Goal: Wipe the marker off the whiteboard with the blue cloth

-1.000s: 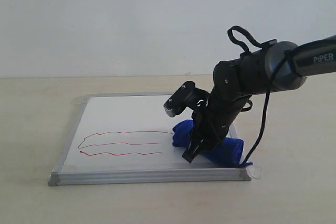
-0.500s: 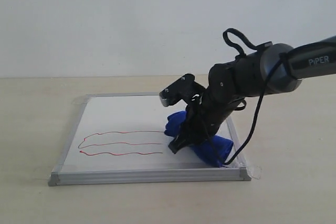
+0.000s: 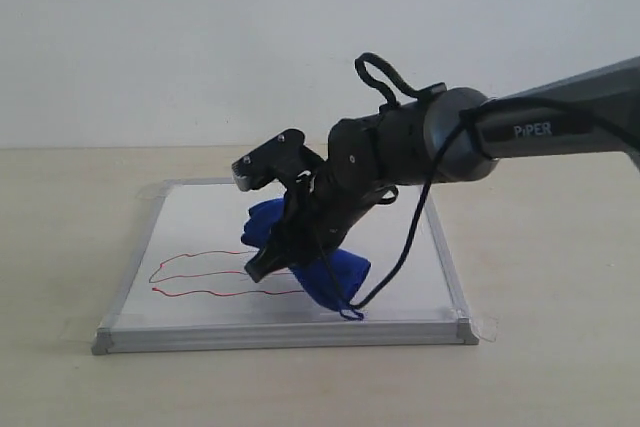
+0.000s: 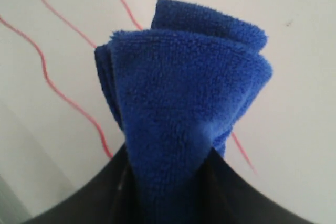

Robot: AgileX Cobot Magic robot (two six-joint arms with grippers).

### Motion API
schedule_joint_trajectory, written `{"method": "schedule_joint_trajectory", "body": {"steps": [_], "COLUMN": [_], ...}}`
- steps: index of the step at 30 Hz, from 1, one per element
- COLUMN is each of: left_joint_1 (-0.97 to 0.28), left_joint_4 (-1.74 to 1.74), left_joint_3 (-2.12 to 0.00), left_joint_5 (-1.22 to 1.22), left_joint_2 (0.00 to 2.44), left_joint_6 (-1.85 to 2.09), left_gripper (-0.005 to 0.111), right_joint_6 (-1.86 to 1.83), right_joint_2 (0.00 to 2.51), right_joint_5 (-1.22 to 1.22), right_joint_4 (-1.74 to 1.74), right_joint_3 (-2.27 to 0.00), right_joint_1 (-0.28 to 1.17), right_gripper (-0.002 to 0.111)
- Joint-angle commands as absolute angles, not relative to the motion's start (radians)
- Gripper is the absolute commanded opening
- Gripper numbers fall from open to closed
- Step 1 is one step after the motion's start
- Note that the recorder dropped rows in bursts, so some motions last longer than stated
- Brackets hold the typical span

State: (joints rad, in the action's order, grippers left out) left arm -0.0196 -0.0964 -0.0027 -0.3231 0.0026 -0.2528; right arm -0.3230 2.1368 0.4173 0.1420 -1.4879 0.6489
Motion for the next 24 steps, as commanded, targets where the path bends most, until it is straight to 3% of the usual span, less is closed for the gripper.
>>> {"method": "schedule_joint_trajectory", "body": {"steps": [1,10,17,24], "left_joint_1": [-0.022,-0.022,-0.022,-0.022], "left_joint_4": [-0.097,-0.097,-0.097,-0.097], "left_joint_3": [0.0,0.0,0.0,0.0], "left_joint_5": [-0.314,-0.314,-0.314,-0.314], "left_joint_2": [0.0,0.0,0.0,0.0], "left_joint_6": [-0.263,-0.263,-0.263,-0.263], "left_gripper": [0.004,0.004,0.004,0.004], "right_joint_6": [-0.279,-0.173,-0.234,-0.456], "right_joint_2": [2.198,2.284,2.352,2.354], "right_joint_5": [0.513,0.665,0.682,0.816], "right_joint_4": [0.107,0.013,0.055,0.392], "right_joint_3": [-1.638,-1.791,-1.791,-1.806], "right_joint_1": [0.6,0.498,0.566,0.685], "right_gripper": [-0.001,-0.001,-0.001,-0.001]}}
